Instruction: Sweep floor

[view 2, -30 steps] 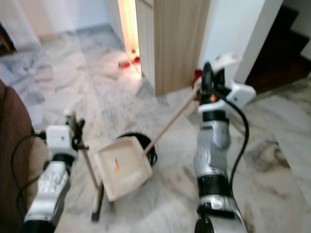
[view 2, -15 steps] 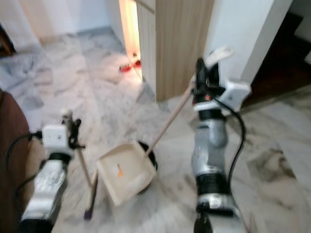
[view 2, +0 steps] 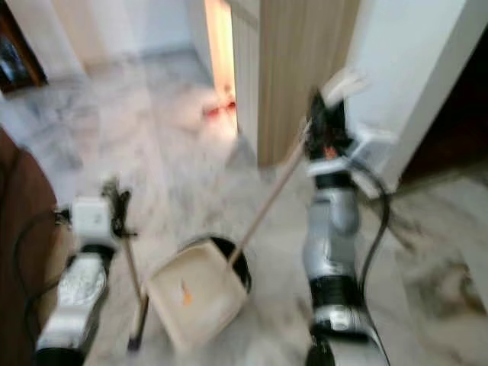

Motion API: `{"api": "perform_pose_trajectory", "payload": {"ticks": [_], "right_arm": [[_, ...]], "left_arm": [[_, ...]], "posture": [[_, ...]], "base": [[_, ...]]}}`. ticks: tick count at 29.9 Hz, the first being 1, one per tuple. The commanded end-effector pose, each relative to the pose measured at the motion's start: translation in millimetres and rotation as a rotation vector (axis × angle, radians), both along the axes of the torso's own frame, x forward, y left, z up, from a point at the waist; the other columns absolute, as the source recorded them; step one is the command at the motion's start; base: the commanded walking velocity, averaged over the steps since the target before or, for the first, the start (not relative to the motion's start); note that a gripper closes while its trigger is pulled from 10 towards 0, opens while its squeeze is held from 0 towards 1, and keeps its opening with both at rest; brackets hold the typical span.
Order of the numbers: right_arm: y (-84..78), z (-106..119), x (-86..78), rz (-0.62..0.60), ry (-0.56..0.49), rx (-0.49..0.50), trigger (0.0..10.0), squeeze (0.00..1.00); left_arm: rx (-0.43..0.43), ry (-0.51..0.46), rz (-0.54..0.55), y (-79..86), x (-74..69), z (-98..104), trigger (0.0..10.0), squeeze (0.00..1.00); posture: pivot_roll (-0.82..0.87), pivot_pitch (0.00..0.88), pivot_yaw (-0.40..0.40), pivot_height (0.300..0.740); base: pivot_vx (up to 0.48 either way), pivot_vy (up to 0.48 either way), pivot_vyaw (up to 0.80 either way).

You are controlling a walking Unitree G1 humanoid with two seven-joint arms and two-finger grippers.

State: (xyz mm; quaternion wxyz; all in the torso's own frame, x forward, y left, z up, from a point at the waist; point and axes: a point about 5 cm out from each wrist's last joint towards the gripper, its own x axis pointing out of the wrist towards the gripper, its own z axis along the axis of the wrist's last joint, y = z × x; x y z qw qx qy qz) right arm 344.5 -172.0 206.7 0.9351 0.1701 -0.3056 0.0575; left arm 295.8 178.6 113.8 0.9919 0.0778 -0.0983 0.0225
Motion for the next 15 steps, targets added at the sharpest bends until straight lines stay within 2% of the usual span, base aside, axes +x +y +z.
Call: {"api": "perform_pose_trajectory", "payload": {"ticks": [1, 12, 15], "right_arm": [[9.8, 18.5, 0.5, 0.032, -0.075, 0.009, 10.0, 0.00], [13.1, 32.6, 0.8, 0.072, -0.124, 0.027, 10.0, 0.00], [14.8, 37.4, 0.3, 0.084, -0.144, 0.024, 10.0, 0.00]], "left_arm": [[0.002, -0.052, 0.010, 4.7, 1.0, 11.3, 10.0, 0.00], [0.002, -0.055, 0.010, 4.3, 1.2, 11.6, 10.0, 0.00], [0.000, -0.058, 0.005, 4.0, 1.2, 11.9, 10.0, 0.00]], "posture": [[0.03, 0.000, 0.029, 0.740], [0.03, 0.000, 0.029, 0.740], [0.02, 0.000, 0.032, 0.740]], "base": [[0.311, 0.000, 0.00], [0.308, 0.000, 0.00], [0.084, 0.000, 0.00]]}}
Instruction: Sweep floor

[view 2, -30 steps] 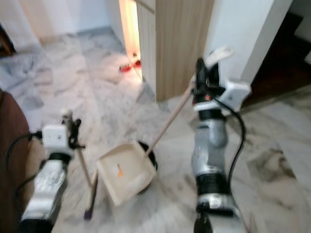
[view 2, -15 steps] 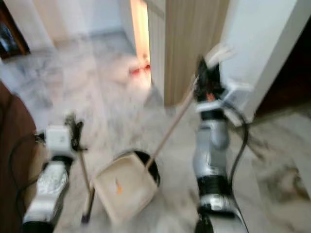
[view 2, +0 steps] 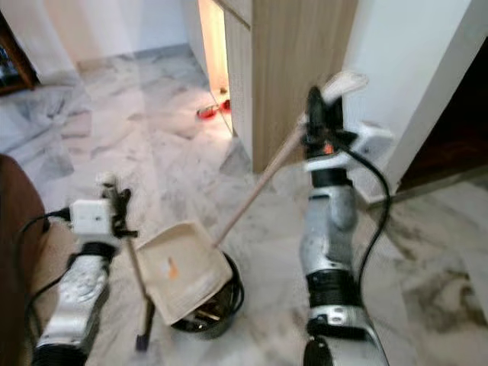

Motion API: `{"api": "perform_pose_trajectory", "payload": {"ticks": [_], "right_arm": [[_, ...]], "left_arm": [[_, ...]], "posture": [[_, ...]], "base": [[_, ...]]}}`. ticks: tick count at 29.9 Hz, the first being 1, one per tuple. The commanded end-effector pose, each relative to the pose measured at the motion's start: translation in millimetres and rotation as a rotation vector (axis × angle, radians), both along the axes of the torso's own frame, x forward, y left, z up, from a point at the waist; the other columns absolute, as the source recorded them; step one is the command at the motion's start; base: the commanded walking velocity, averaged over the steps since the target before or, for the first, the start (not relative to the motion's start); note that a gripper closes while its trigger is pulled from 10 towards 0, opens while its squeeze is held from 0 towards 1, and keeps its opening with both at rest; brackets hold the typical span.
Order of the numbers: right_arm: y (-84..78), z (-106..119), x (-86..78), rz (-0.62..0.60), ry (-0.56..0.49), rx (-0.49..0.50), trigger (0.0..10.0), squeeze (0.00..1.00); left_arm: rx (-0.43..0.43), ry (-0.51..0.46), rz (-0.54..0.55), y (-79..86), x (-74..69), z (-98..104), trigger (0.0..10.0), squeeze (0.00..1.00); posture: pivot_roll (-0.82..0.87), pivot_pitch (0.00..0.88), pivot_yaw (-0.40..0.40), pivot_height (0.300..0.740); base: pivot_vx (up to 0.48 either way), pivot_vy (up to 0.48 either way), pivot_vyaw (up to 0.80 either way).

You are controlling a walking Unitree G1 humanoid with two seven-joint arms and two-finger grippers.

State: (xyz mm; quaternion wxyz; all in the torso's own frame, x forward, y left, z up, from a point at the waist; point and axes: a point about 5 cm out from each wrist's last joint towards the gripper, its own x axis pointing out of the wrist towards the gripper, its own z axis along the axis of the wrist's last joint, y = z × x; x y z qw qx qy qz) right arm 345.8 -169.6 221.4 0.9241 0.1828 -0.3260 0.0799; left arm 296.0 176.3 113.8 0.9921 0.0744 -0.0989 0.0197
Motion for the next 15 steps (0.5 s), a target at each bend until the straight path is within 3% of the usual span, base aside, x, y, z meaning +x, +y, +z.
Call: {"api": "perform_pose_trajectory", "payload": {"ticks": [1, 4, 8, 15], "right_arm": [[13.5, 23.9, -0.9, 0.046, -0.098, 0.006, 10.0, 0.00], [24.0, 23.9, -2.7, 0.084, -0.116, -0.075, 10.0, 0.00], [38.8, 21.8, -8.7, 0.202, -0.136, -0.106, 10.0, 0.00], [42.2, 22.1, -11.3, 0.238, -0.151, -0.104, 10.0, 0.00]], "left_arm": [[0.004, -0.059, 0.007, 5.8, 0.9, 11.9, 10.0, 0.00], [0.003, -0.059, 0.003, 5.3, 1.0, 11.8, 10.0, 0.00], [0.002, -0.060, 0.003, 5.5, 1.2, 12.0, 10.0, 0.00], [0.005, -0.059, -0.003, 4.8, 0.9, 12.1, 10.0, 0.00]], "posture": [[0.03, 0.000, 0.031, 0.740], [0.03, 0.000, 0.031, 0.740], [0.03, 0.000, 0.029, 0.740], [0.03, 0.000, 0.036, 0.740]], "base": [[0.000, 0.000, 0.00], [0.000, 0.000, 0.00], [0.000, 0.000, 0.00], [0.000, 0.000, 0.00]]}}
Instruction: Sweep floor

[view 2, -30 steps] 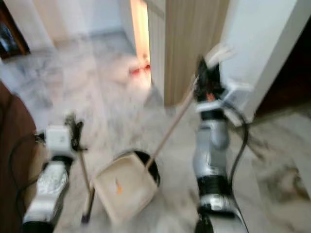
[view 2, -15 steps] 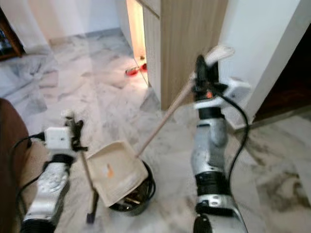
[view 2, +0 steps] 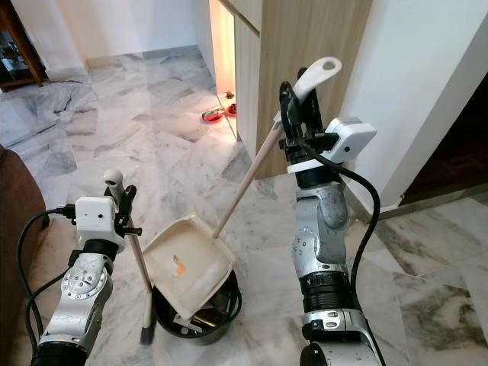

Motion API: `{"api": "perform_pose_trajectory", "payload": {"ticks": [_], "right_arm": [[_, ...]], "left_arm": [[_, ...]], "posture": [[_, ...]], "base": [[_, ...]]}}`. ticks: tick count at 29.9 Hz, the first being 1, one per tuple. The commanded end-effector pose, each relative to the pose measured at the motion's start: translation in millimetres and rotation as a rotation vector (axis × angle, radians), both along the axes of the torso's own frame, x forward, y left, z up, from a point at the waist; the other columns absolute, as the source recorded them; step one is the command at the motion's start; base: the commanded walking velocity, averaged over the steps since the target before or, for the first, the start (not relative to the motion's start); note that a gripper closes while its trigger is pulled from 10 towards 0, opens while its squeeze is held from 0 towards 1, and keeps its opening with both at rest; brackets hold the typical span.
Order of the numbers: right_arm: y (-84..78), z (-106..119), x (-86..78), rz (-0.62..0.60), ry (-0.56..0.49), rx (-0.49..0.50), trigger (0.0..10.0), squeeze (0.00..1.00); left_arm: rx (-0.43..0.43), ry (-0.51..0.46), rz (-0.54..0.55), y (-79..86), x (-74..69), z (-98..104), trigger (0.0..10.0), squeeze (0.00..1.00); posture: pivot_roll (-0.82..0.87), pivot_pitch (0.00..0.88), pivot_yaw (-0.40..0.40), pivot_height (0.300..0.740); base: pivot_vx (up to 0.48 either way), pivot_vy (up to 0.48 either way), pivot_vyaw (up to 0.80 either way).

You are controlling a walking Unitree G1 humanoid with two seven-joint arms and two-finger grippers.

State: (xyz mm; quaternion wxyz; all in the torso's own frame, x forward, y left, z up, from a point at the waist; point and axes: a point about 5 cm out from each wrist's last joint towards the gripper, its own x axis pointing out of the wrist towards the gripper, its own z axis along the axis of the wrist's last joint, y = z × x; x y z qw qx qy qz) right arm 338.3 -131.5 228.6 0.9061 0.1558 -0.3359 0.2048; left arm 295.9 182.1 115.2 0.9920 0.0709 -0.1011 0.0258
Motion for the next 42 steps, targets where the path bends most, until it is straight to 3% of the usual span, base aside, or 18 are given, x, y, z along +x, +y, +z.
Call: {"api": "perform_pose_trajectory", "payload": {"ticks": [1, 3, 4, 17, 21, 24, 28, 32, 42], "right_arm": [[5.0, 15.2, -4.0, 0.035, -0.070, 0.024, 10.0, 0.00], [6.4, 17.1, -3.5, 0.034, -0.078, 0.023, 10.0, 0.00], [7.2, 19.6, -2.5, -0.014, -0.106, -0.044, 10.0, 0.00], [18.1, 25.2, -6.4, -0.038, -0.213, -0.224, 10.0, 0.00], [21.0, 27.6, -7.6, -0.028, -0.219, -0.187, 10.0, 0.00], [19.7, 29.1, -7.0, 0.010, -0.191, -0.080, 10.0, 0.00], [21.4, 33.5, -8.1, 0.057, -0.193, -0.027, 10.0, 0.00], [38.2, 30.8, -13.8, 0.199, -0.201, -0.080, 10.0, 0.00], [48.8, 29.3, -17.0, 0.271, -0.217, -0.132, 10.0, 0.00]], "left_arm": [[0.013, -0.053, -0.015, -0.9, 1.0, 10.7, 10.0, 0.00], [0.013, -0.052, -0.017, -1.0, 1.1, 10.7, 10.0, 0.00], [0.012, -0.052, -0.021, -1.7, 1.3, 10.9, 10.0, 0.00], [0.011, -0.052, -0.026, -2.3, 1.0, 11.0, 10.0, 0.00], [0.012, -0.053, -0.029, -2.9, 1.4, 11.3, 10.0, 0.00], [0.011, -0.056, -0.030, -3.8, 1.1, 12.2, 10.0, 0.00], [0.013, -0.058, -0.030, -4.1, 0.6, 13.4, 10.0, 0.00], [0.014, -0.058, -0.033, -4.7, 0.8, 14.0, 10.0, 0.00], [0.038, -0.062, -0.054, -7.7, 0.5, 14.6, 10.0, 0.00]], "posture": [[0.03, 0.000, 0.038, 0.740], [0.03, 0.000, 0.039, 0.740], [0.03, 0.000, 0.040, 0.740], [0.03, 0.000, 0.040, 0.740], [0.03, 0.000, 0.041, 0.740], [0.04, 0.000, 0.039, 0.740], [0.04, 0.000, 0.040, 0.740], [0.04, 0.000, 0.040, 0.740], [0.04, 0.000, 0.040, 0.740]], "base": [[0.000, 0.000, 0.00], [0.000, 0.000, 0.00], [0.000, 0.000, 0.00], [0.000, 0.000, 0.00], [0.000, 0.000, 0.00], [0.000, 0.000, 0.00], [0.000, 0.000, 0.00], [0.000, 0.000, 0.00], [0.000, 0.000, 0.00]]}}
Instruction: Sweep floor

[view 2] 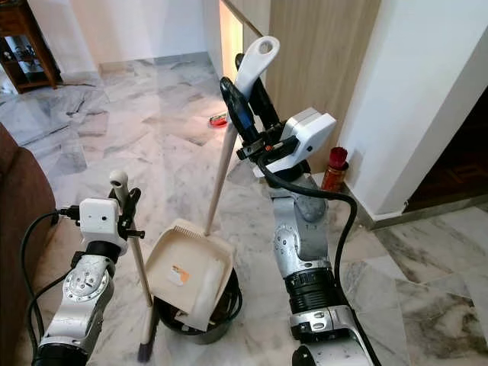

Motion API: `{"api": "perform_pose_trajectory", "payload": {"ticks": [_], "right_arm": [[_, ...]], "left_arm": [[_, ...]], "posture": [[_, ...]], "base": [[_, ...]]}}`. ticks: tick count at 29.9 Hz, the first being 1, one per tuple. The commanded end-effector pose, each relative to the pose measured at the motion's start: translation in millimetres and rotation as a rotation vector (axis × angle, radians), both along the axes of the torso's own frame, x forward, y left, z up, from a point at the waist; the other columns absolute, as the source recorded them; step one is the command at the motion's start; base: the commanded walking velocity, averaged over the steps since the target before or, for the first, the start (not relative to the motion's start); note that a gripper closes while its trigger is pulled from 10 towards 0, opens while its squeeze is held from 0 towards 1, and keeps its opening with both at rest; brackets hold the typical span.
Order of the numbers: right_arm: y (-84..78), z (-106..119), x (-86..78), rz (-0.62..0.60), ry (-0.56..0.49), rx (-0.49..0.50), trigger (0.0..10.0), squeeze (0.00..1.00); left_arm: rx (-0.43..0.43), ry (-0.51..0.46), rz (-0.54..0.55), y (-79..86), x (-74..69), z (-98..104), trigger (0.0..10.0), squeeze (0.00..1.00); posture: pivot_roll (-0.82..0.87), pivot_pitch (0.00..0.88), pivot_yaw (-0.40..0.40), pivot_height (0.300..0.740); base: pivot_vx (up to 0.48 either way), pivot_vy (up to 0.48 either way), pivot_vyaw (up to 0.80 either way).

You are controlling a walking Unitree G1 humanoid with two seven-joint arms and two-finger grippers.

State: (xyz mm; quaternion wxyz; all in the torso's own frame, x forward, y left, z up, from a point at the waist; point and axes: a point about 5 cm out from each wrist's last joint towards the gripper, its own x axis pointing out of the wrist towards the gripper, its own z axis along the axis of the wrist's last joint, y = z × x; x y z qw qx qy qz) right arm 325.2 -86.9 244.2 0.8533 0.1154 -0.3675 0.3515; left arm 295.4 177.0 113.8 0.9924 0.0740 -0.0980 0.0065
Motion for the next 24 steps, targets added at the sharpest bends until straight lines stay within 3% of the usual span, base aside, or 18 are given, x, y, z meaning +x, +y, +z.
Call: {"api": "perform_pose_trajectory", "payload": {"ticks": [1, 7, 17, 24], "right_arm": [[4.1, 15.1, -4.6, 0.027, -0.070, 0.012, 10.0, 0.00], [4.6, 21.4, -5.4, -0.013, -0.119, -0.010, 10.0, 0.00], [-0.7, 29.4, -4.0, -0.122, -0.166, 0.036, 10.0, 0.00], [3.5, 27.8, -5.3, -0.177, -0.227, -0.046, 10.0, 0.00]], "left_arm": [[0.026, -0.070, -0.018, -2.5, 0.8, 15.2, 10.0, 0.00], [0.030, -0.069, -0.025, -2.9, 0.5, 15.0, 10.0, 0.00], [0.047, -0.067, -0.034, -1.5, -1.6, 14.6, 10.0, 0.00], [0.055, -0.068, -0.042, -2.1, -1.2, 15.5, 10.0, 0.00]], "posture": [[0.04, 0.000, 0.040, 0.740], [0.04, 0.000, 0.042, 0.740], [0.05, 0.000, 0.049, 0.740], [0.05, 0.000, 0.055, 0.740]], "base": [[0.000, 0.000, 0.00], [0.000, 0.000, 0.00], [0.000, 0.000, 0.00], [0.000, 0.000, 0.00]]}}
